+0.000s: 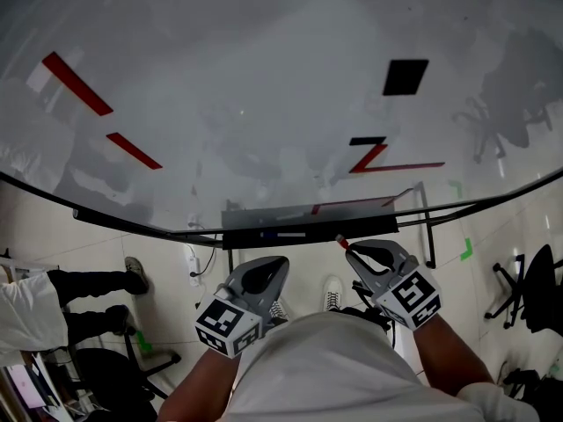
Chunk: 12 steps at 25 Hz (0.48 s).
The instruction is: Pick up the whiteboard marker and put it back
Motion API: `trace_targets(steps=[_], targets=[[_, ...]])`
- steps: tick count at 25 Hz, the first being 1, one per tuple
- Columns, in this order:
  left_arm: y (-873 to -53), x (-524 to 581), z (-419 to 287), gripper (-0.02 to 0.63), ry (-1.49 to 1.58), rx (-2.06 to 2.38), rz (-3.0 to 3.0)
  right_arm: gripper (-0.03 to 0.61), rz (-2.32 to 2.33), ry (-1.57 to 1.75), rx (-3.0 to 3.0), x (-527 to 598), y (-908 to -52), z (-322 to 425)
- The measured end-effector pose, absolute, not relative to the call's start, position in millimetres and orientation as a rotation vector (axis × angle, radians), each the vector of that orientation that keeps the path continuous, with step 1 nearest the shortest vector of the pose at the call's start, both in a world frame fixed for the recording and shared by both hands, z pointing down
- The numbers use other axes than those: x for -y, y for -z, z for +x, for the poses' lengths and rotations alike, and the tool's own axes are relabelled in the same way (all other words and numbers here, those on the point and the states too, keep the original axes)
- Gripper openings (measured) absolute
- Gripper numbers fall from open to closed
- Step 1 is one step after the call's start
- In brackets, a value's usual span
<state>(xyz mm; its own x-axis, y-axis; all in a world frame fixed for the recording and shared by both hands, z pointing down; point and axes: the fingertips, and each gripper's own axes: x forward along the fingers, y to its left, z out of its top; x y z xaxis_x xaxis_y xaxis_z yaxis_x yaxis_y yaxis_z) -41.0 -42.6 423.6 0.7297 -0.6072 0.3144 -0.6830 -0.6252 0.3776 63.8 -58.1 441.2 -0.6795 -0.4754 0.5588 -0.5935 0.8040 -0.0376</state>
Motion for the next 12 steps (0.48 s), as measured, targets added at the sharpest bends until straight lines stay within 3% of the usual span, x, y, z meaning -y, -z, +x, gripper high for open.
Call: trace_targets(steps=[12], targets=[[-425,41,-35,0.017,-0.214,0.952,2.457,0.038,0.717,0.107,2.233,64,-459,65]])
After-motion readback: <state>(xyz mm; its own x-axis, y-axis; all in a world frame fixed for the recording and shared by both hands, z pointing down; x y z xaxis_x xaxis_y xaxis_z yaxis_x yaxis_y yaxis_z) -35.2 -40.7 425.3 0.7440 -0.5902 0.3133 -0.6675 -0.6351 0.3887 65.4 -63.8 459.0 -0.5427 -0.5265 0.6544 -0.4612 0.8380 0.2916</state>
